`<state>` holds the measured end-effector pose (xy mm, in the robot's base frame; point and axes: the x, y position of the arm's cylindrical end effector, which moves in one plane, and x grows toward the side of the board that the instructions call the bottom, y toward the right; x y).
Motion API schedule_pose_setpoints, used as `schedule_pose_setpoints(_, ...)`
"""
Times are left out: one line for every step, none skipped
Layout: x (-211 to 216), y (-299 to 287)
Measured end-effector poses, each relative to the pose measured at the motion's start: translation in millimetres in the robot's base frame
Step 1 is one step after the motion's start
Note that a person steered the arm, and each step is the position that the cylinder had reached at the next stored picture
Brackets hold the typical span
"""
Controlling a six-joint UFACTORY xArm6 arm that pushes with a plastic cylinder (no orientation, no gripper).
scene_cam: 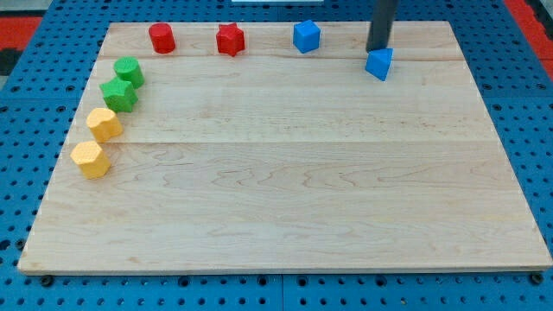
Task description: Slide the blue triangle towards the center of the board
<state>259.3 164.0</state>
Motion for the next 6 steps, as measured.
schedule_pose_setpoints(-29,9)
schedule_pose_setpoints(11,22)
schedule_pose_setpoints(34,-4)
schedule_pose_setpoints(73,-10)
schedule_pose_setpoints(100,-10)
schedule_pose_setpoints(58,12)
